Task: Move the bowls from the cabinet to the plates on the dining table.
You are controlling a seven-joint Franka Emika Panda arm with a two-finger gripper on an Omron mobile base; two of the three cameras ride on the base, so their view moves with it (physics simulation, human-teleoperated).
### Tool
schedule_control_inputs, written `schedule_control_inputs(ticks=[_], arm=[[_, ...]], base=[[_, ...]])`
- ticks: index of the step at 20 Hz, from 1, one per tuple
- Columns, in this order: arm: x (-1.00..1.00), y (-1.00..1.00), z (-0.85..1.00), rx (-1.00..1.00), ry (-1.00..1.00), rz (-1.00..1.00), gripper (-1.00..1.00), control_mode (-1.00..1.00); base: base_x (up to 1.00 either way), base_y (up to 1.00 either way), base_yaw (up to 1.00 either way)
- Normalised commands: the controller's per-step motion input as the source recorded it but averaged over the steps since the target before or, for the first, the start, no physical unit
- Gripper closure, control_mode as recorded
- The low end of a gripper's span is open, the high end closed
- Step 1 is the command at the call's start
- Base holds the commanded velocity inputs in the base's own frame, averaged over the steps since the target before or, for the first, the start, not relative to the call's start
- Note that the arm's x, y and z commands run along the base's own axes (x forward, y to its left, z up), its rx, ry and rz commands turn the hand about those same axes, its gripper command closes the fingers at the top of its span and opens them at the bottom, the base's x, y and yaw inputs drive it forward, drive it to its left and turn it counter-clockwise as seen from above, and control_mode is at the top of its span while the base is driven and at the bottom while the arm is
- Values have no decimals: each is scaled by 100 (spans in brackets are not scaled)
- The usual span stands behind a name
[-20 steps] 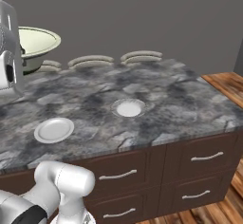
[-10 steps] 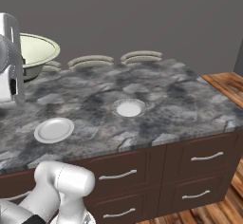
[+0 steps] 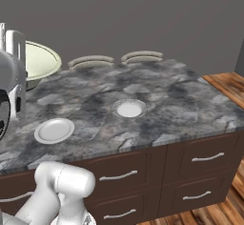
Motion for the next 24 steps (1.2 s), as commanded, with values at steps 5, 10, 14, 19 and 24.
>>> schedule_control_inputs(ticks=[5, 10, 14, 19, 24], arm=[[0, 1, -19, 8, -1, -1, 100, -100], [0, 0, -18, 7, -1, -1, 100, -100], [0, 2, -18, 7, 0, -1, 100, -100], [0, 2, -15, 7, 0, -1, 100, -100], [0, 0, -15, 6, -1, 0, 100, -100]], base=[[0, 0, 0], [0, 0, 0], [0, 0, 0], [0, 0, 0], [0, 0, 0]])
